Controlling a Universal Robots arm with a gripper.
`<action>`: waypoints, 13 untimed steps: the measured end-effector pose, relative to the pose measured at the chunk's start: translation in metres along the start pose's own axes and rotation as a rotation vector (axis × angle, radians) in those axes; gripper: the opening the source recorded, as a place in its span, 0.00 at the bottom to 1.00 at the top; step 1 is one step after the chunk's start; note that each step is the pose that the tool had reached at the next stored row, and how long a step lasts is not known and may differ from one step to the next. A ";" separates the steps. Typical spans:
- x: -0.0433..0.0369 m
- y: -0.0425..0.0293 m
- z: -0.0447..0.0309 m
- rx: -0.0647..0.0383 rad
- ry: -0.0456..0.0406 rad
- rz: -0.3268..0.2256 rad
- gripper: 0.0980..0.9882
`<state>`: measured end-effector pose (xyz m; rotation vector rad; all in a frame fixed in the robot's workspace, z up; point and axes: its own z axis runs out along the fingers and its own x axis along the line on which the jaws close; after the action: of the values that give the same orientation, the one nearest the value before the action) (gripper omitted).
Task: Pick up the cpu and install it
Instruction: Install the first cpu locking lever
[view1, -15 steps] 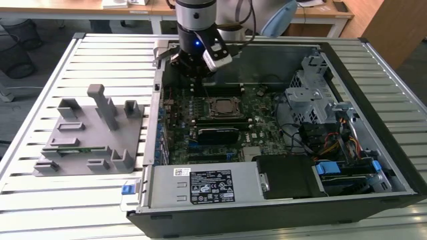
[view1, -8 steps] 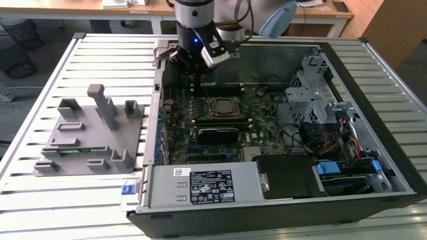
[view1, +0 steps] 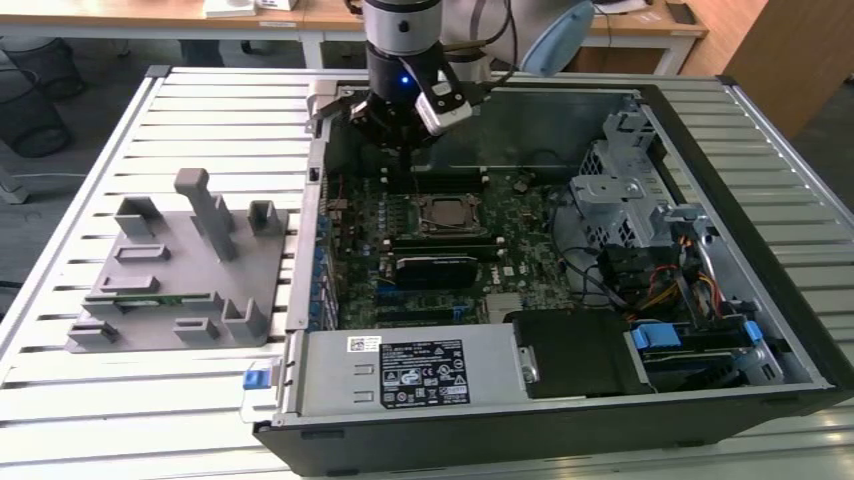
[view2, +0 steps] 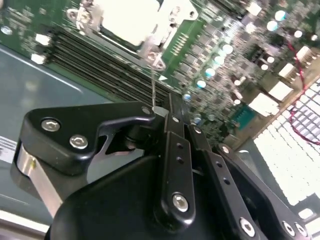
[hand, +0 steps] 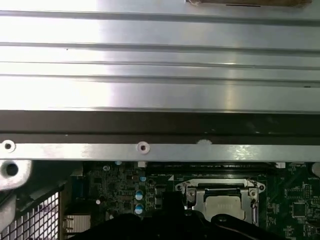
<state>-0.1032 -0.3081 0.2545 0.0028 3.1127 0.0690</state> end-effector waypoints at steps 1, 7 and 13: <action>-0.0040 0.0002 0.0001 0.000 0.0001 0.000 0.01; -0.0313 0.0009 0.0018 0.000 0.0038 0.000 0.01; -0.0493 0.0009 0.0050 -0.001 0.0065 -0.010 0.01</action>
<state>-0.0538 -0.3072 0.2510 -0.0124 3.1189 0.0704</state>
